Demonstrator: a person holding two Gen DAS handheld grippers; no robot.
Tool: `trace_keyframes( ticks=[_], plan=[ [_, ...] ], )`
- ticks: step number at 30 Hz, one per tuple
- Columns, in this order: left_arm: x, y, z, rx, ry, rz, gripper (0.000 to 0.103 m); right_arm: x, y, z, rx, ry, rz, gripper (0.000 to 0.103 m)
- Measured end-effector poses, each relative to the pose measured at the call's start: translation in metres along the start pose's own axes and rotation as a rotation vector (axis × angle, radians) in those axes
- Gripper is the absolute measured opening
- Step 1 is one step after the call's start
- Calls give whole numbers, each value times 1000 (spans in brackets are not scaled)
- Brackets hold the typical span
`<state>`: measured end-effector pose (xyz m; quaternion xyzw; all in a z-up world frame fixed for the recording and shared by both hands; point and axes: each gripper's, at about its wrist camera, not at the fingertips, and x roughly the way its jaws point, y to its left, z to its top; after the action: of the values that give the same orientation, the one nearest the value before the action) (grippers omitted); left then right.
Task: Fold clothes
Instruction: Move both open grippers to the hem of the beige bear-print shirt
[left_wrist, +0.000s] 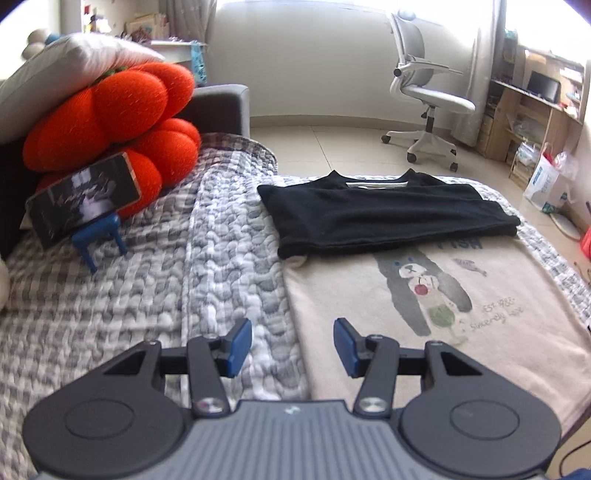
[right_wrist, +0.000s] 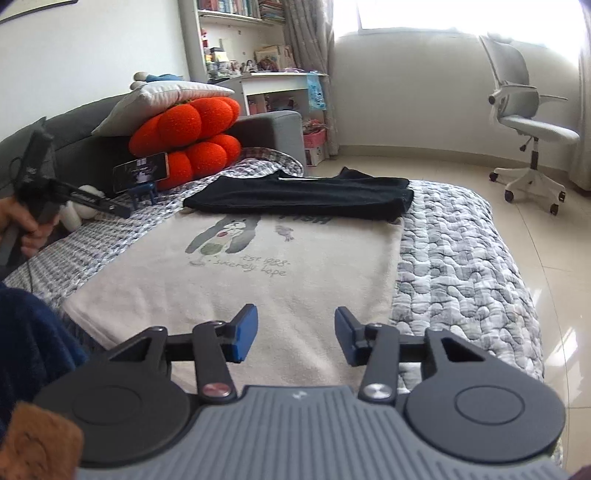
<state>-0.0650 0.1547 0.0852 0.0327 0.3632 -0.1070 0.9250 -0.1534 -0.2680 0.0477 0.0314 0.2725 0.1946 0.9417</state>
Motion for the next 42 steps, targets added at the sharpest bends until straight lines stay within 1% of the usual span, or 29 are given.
trace_keyframes(
  ticks=[2, 4, 5, 6, 8, 10, 11, 14, 17, 21, 23, 26, 28, 34, 37, 40, 42],
  plan=[
    [-8, 8, -9, -40, 0, -12, 42, 4, -4, -4, 24, 10, -17, 44],
    [-17, 17, -18, -93, -4, -27, 40, 7, -8, -9, 38, 26, -35, 43],
    [-22, 26, -20, -152, -17, -42, 38, 7, -9, -13, 35, 39, -44, 43],
    [-26, 32, -21, -192, -27, -61, 38, 8, -9, -17, 32, 53, -54, 41],
    [-30, 39, -24, -215, -38, -96, 38, 5, -12, -23, 35, 58, -50, 41],
    [-30, 37, -25, -191, -24, -62, 38, 1, -15, -26, 51, 55, -38, 41],
    [-29, 35, -28, -182, -13, -57, 37, 0, -17, -25, 62, 55, -37, 41],
    [-25, 27, -49, -192, 23, -112, 38, -3, -18, -25, 57, 71, -63, 41],
    [-19, 18, -72, -214, 67, -170, 37, -6, -17, -30, 42, 94, -69, 41],
    [-13, 15, -82, -237, 78, -206, 36, -10, -19, -33, 79, 106, -62, 41],
    [-9, 15, -85, -236, 84, -211, 33, -10, -19, -33, 96, 107, -64, 41],
    [-7, 18, -89, -254, 83, -226, 33, -9, -17, -32, 119, 110, -59, 48],
    [-7, 21, -90, -266, 83, -235, 33, -8, -15, -31, 131, 112, -55, 48],
    [-14, 15, -93, -271, 79, -225, 33, -9, -15, -33, 140, 102, -27, 48],
    [-18, 7, -97, -252, 70, -199, 33, -14, -19, -36, 157, 95, 5, 48],
    [-23, 3, -102, -269, 64, -198, 33, -20, -21, -37, 151, 104, 42, 47],
    [-26, 0, -105, -280, 61, -198, 33, -24, -20, -38, 130, 113, 58, 45]
  ],
)
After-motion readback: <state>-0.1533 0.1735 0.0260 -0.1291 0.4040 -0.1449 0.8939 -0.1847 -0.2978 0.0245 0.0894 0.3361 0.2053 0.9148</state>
